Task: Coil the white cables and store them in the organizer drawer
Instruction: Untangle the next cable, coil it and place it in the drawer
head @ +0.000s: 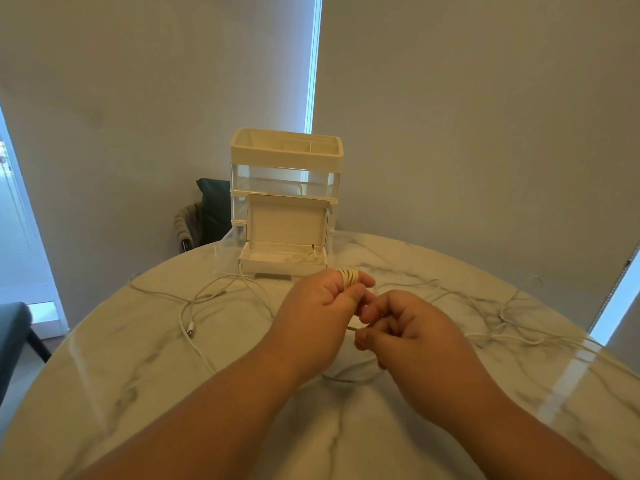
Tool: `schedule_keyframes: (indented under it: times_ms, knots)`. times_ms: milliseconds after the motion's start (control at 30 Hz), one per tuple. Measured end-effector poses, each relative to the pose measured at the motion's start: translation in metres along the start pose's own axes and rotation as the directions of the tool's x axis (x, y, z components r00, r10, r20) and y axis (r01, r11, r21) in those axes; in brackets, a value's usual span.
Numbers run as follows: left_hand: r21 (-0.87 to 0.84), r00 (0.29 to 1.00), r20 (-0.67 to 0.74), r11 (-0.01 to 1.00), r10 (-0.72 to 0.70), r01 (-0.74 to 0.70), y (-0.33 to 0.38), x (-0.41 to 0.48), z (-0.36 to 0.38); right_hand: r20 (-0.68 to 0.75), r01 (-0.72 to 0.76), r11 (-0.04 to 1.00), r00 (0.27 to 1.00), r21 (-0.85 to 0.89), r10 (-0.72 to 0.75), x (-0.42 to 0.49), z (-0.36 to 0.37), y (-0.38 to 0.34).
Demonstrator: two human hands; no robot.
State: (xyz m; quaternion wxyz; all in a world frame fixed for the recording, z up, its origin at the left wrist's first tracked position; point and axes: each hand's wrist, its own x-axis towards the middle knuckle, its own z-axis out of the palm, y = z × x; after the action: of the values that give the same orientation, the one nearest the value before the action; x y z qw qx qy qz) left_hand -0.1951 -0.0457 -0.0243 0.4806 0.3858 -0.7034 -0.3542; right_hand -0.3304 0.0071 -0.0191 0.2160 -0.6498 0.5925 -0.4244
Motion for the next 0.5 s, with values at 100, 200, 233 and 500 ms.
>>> schedule_keyframes:
  times_ms: [100,200,233,500]
  knots:
    - [0.062,0.988,0.144,0.996,0.05,-0.06,0.005,-0.002,0.002,-0.039,0.075,0.992,0.996,-0.098,-0.079,0.001,-0.007,-0.001]
    - [0.116,0.984,0.176,0.992,0.035,-0.056,0.005,-0.001,0.007,-0.068,0.157,0.976,0.983,-0.15,-0.169,0.004,-0.011,0.001]
    - [0.132,0.986,0.168,0.991,0.003,-0.026,0.004,-0.001,0.007,-0.056,0.191,0.964,0.977,-0.184,-0.204,0.005,-0.011,0.002]
    - [-0.151,0.878,0.438,0.947,-0.194,0.285,0.011,-0.006,0.007,0.045,0.328,0.925,0.944,-0.193,-0.326,0.007,-0.021,0.001]
